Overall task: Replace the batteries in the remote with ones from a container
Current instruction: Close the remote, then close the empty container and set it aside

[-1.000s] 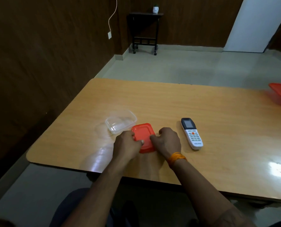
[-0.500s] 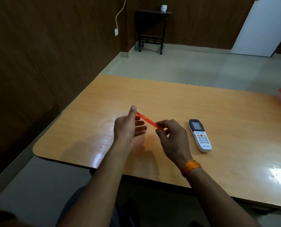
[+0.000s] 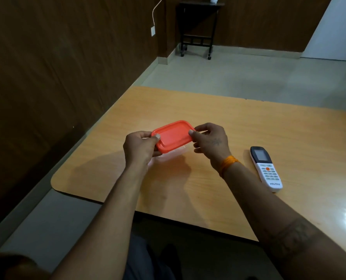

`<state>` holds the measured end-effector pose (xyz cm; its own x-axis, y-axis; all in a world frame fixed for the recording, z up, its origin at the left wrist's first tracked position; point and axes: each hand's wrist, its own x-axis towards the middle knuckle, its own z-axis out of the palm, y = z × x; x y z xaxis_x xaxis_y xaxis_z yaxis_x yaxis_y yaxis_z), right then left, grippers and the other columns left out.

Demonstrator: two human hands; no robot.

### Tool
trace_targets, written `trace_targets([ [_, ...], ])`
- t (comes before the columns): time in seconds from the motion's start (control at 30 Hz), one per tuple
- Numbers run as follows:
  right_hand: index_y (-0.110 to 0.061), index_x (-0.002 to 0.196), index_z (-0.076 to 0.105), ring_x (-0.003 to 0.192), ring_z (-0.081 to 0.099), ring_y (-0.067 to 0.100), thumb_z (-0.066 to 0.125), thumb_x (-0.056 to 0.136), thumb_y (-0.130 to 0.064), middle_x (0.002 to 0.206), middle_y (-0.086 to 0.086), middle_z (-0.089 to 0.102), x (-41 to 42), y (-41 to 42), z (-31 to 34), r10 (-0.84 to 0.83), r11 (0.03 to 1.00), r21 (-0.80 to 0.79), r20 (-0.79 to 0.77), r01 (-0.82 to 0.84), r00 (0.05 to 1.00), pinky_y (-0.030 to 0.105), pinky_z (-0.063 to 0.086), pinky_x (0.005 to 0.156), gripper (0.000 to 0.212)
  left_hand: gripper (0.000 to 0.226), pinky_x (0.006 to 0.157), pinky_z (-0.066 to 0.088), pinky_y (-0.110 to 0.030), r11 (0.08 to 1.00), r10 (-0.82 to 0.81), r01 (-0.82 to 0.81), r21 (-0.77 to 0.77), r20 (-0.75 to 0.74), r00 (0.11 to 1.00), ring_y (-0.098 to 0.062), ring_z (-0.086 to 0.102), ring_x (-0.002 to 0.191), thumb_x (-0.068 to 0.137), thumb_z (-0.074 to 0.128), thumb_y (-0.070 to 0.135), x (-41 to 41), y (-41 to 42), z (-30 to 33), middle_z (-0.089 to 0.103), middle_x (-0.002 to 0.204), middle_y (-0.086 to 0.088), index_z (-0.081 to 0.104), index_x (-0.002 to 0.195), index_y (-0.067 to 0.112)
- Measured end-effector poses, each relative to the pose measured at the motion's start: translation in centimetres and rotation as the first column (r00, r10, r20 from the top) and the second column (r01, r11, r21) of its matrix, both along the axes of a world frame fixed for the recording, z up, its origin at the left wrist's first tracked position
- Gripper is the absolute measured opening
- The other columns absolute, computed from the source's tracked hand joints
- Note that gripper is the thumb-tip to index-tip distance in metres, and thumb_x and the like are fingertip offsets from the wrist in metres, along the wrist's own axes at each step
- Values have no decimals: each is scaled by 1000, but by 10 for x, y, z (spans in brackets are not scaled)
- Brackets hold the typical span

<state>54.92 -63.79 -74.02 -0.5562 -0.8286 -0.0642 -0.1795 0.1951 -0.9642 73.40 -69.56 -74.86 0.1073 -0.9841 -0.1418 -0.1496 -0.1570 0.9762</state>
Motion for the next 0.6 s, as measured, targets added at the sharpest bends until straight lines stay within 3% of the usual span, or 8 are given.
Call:
trace_targets([
  [0.07, -10, 96, 74, 65, 72, 19, 79, 92, -19, 88, 13, 75, -2, -9, -4, -34, 999, 5, -58, 35, 998, 26, 59, 53, 12, 8, 63, 68, -44, 996, 49, -37, -83, 145, 988, -28, 79, 70, 87, 82, 21, 1, -4, -4, 79, 88, -9, 78, 92, 15],
  [0.17, -10, 81, 75, 54, 72, 18, 80, 88, -12, 75, 11, 75, -4, -19, -11, -57, 997, 45, -98, 61, 994, 34, 65, 56, 9, 21, 69, 67, -43, 988, 86, -38, -150, 327, 941, -27, 76, 69, 89, 79, 29, 1, -9, -7, 77, 74, 1, 76, 71, 18],
  [0.27, -11, 74, 76, 50, 72, 18, 81, 86, -10, 70, 12, 76, -4, -25, -20, -58, 994, 90, -112, 68, 992, 37, 66, 57, 12, 27, 58, 63, -32, 988, 102, -43, -151, 415, 904, -23, 73, 58, 88, 79, 29, -1, -13, -11, 73, 64, 4, 74, 63, 19],
  [0.4, -13, 73, 76, 50, 72, 18, 81, 86, -12, 71, 11, 76, -1, -31, -28, -61, 989, 125, -124, 77, 990, 37, 67, 58, 14, 21, 59, 56, -24, 983, 136, -62, -175, 452, 882, -20, 72, 66, 88, 78, 29, -1, -13, -14, 76, 74, 4, 74, 68, 22],
  [0.5, -13, 73, 76, 48, 72, 17, 80, 85, -11, 71, 10, 76, 0, -35, -31, -60, 989, 130, -120, 76, 991, 39, 67, 58, 12, 12, 71, 61, -32, 989, 111, -50, -141, 467, 877, -25, 74, 81, 87, 77, 27, 2, -17, -19, 79, 87, 1, 78, 77, 22],
  [0.6, -14, 75, 75, 53, 74, 22, 80, 85, -13, 71, 7, 75, 1, -34, -34, -57, 989, 128, -112, 72, 992, 43, 67, 62, 11, 10, 75, 66, -41, 996, 73, -42, -84, 416, 907, -32, 77, 81, 86, 78, 26, 3, -20, -20, 81, 87, -4, 82, 81, 18],
])
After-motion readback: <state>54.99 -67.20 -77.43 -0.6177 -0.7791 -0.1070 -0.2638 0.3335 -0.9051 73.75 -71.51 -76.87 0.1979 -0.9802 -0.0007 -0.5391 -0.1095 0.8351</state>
